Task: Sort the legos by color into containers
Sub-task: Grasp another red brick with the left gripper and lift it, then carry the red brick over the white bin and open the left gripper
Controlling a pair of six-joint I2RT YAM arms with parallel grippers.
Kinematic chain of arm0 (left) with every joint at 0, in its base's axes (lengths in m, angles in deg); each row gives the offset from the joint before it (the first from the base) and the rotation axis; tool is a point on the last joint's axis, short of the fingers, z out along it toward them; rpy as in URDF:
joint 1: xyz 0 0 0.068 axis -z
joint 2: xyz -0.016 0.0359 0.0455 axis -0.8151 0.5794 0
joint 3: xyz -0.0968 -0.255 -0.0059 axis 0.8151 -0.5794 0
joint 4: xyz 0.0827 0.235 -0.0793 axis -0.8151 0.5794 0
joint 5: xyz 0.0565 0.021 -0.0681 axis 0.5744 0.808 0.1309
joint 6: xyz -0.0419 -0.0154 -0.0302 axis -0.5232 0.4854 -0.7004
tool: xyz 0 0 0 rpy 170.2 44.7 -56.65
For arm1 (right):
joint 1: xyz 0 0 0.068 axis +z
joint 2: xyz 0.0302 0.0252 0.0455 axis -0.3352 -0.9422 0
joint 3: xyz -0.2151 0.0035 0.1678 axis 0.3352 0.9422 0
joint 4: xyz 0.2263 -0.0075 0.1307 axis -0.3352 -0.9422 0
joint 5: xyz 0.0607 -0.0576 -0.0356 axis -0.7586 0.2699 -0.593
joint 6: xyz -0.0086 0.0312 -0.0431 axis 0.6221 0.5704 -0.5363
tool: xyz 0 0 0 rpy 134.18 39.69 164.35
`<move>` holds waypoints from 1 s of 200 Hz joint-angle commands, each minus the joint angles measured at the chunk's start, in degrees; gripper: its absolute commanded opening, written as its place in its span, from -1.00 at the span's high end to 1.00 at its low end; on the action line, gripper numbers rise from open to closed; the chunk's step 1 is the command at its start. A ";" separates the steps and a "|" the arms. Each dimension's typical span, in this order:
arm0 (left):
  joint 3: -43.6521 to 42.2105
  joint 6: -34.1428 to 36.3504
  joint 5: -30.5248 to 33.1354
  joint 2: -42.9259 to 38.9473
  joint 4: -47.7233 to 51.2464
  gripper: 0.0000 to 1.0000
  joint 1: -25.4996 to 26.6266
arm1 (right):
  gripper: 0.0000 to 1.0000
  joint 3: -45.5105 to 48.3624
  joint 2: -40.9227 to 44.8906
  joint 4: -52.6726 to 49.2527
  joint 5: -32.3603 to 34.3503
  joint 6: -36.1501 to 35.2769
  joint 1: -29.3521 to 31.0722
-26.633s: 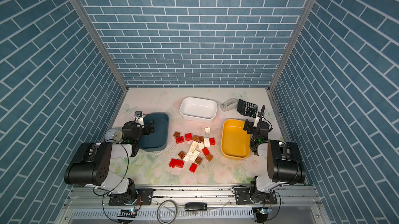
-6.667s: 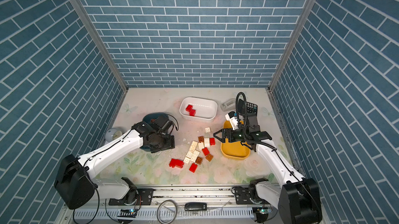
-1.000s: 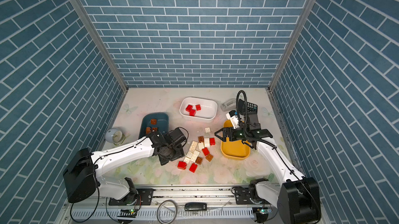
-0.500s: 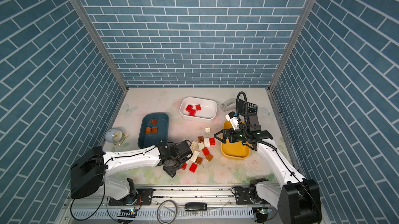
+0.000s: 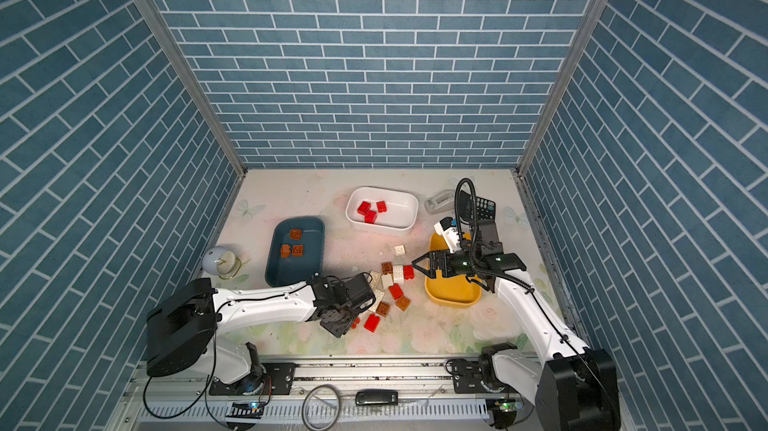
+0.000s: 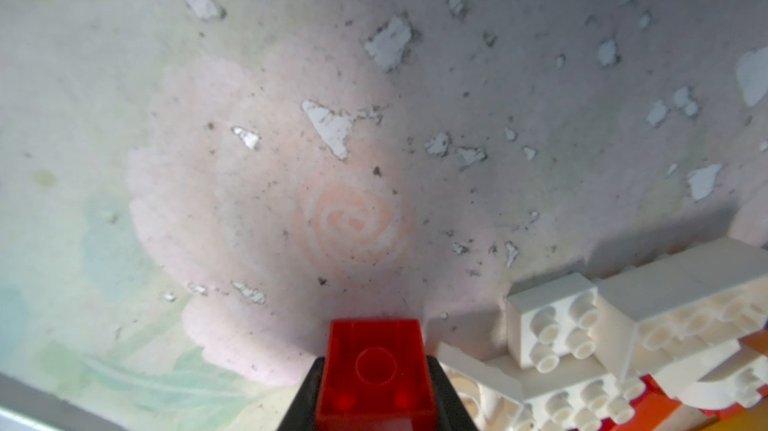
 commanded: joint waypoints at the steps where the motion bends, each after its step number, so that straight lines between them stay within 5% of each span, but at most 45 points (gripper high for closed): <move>1: -0.79 0.29 1.51 -1.82 3.93 0.51 0.44 | -0.97 0.79 1.30 -0.54 -0.83 -2.78 -0.22; 35: -0.54 4.61 3.93 -6.60 8.06 0.53 -0.78 | -0.97 0.93 1.38 -0.34 -0.57 -2.70 -0.18; 79: 8.20 25.79 6.72 -9.69 12.77 0.59 -7.21 | -0.98 0.41 1.14 0.58 0.14 -2.36 -0.31; 142: 34.73 58.48 1.06 8.08 15.77 0.58 -18.97 | -0.97 -2.12 -0.69 1.50 1.43 -2.60 -0.52; 200: 56.83 73.24 -3.31 26.71 16.63 0.58 -25.64 | -0.97 -4.09 -2.34 2.03 2.07 -2.66 -2.01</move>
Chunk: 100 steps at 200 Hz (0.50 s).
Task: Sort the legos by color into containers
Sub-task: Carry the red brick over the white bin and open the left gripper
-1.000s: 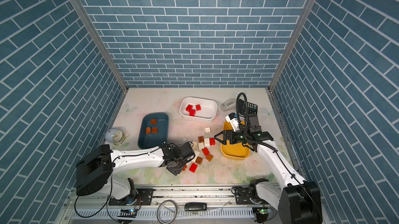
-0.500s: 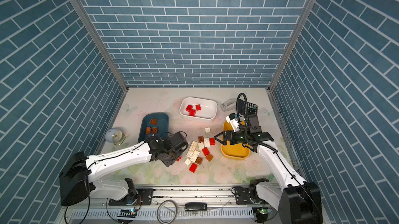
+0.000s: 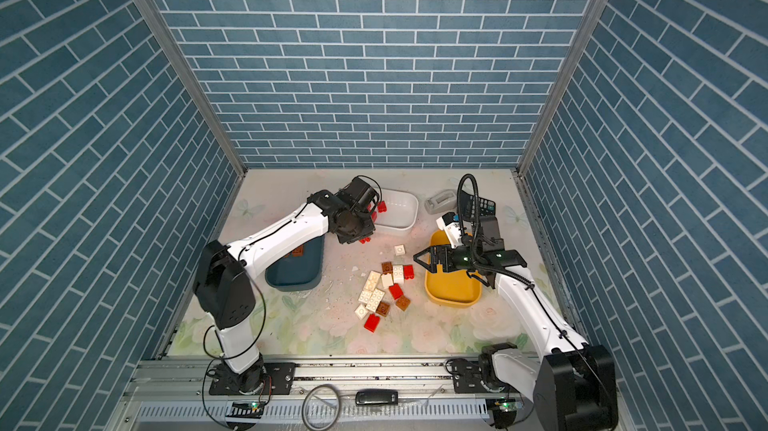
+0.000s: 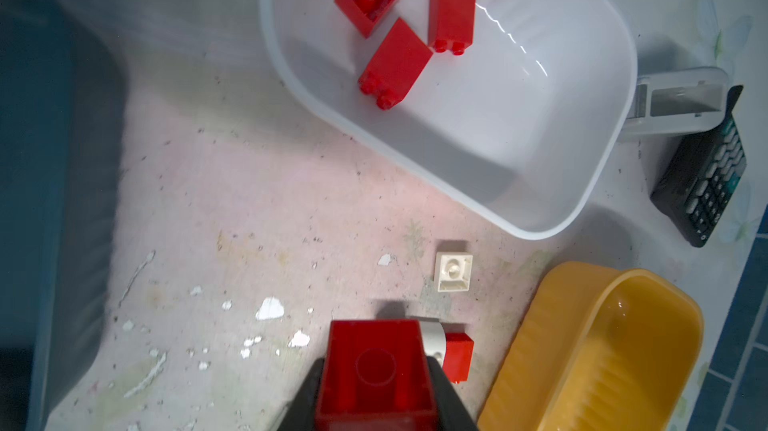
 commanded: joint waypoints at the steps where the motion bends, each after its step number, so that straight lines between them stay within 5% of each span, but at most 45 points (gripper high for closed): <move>1: 7.03 9.82 -1.74 5.29 1.93 0.58 -2.08 | -0.97 -2.14 -0.74 0.57 0.70 -2.63 -0.71; 100: 32.96 19.51 -6.04 27.85 0.07 0.49 -5.47 | -0.97 -4.52 -2.33 -1.19 0.35 -3.88 -3.57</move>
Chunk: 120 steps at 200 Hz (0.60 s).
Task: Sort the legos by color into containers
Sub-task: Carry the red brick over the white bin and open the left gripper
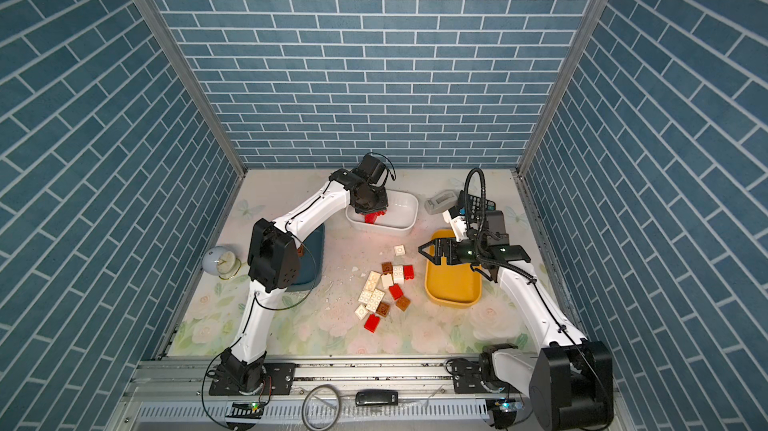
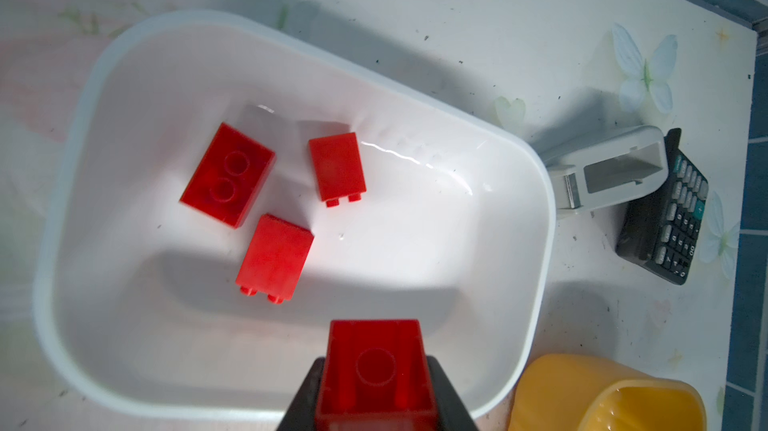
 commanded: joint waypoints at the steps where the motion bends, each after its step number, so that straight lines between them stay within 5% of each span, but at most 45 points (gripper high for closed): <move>1: 4.32 4.11 -1.43 4.08 1.49 0.48 -0.55 | -0.97 -1.87 -0.60 -1.23 0.02 -2.90 -0.53; 22: 7.34 5.79 -0.91 6.36 2.65 0.31 -1.06 | -0.97 -2.28 -0.54 -1.98 0.08 -3.05 -0.90; 54: 7.06 7.09 -1.26 4.72 4.28 -0.40 -1.45 | -0.98 -2.43 -0.32 -2.64 0.02 -3.23 -1.01; 120: -10.34 11.46 -0.21 -11.65 7.85 -0.48 2.10 | -0.97 -1.98 -0.23 -2.93 -0.60 -2.96 -0.97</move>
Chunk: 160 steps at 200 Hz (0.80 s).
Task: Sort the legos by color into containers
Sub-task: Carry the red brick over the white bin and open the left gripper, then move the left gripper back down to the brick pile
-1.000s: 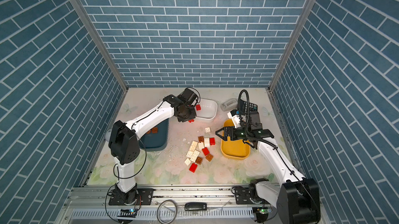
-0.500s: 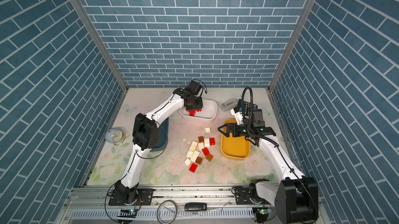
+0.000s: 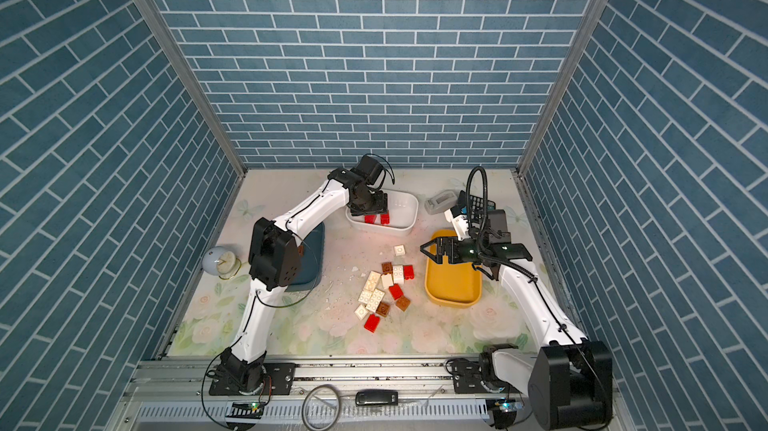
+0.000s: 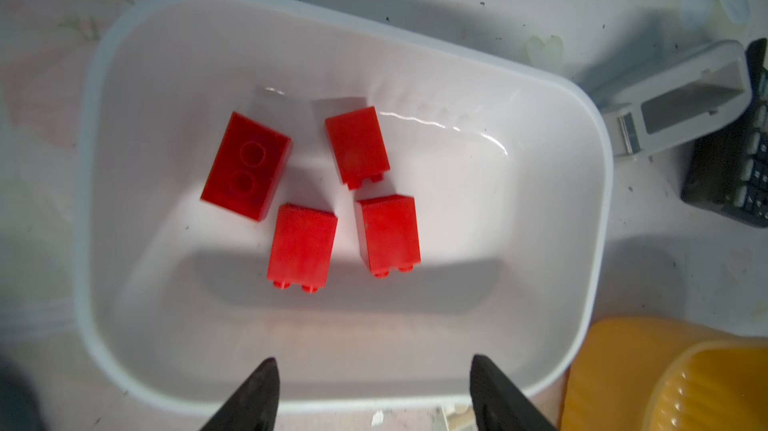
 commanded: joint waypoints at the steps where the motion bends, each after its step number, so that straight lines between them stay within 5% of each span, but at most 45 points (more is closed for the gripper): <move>1: -6.50 2.89 0.78 -7.69 2.78 -0.48 2.56 | -0.97 -1.03 0.06 -1.04 -0.57 -2.41 -0.18; 79: -29.89 2.31 2.03 -21.35 3.59 -0.46 11.20 | -0.98 0.96 2.60 -3.15 0.73 -3.04 -0.62; 160: -38.92 1.22 -0.86 -18.72 -2.80 -0.35 14.75 | -0.98 3.84 8.11 -5.08 4.81 -1.50 -4.18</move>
